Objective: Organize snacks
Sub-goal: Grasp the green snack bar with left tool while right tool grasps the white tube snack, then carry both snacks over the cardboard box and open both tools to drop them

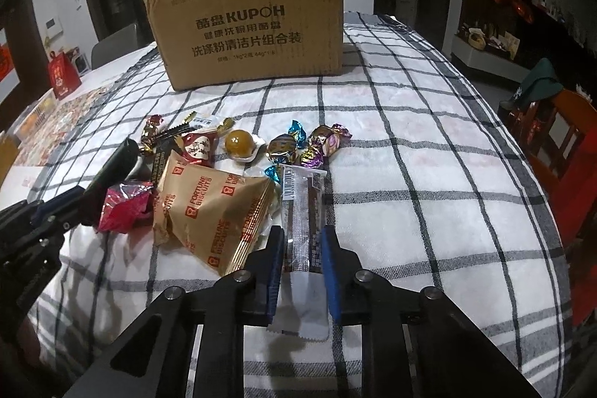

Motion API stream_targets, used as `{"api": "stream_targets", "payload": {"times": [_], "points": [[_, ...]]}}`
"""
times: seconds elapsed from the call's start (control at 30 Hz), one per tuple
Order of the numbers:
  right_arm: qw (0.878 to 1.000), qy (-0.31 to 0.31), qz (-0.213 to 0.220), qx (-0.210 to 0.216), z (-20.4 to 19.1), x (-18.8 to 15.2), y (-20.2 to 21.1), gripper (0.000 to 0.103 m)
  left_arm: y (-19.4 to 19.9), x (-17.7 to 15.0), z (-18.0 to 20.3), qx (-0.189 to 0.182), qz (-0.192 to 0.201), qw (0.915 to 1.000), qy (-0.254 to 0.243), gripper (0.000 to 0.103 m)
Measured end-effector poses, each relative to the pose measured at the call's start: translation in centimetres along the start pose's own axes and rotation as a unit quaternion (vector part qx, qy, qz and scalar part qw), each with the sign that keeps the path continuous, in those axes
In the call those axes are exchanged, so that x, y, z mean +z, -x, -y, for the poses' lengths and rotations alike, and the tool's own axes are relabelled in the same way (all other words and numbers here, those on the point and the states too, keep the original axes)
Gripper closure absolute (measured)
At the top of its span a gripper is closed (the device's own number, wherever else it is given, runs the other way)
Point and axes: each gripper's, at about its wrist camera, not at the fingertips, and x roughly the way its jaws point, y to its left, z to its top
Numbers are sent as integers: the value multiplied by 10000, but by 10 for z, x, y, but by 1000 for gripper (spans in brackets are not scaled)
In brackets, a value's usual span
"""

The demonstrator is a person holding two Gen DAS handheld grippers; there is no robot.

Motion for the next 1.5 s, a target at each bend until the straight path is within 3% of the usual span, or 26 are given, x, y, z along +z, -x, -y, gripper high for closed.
{"api": "stream_targets", "payload": {"times": [0.4, 0.97, 1.5], "points": [[9991, 67, 402, 115, -5, 8, 31, 82, 31, 8, -2, -36, 418, 9991, 80, 93], [9914, 250, 1097, 663, -24, 43, 77, 82, 79, 44, -6, -357, 1114, 9929, 207, 93], [9813, 197, 1627, 1005, -29, 97, 90, 82, 82, 99, -13, -613, 1635, 9845, 174, 93]]}}
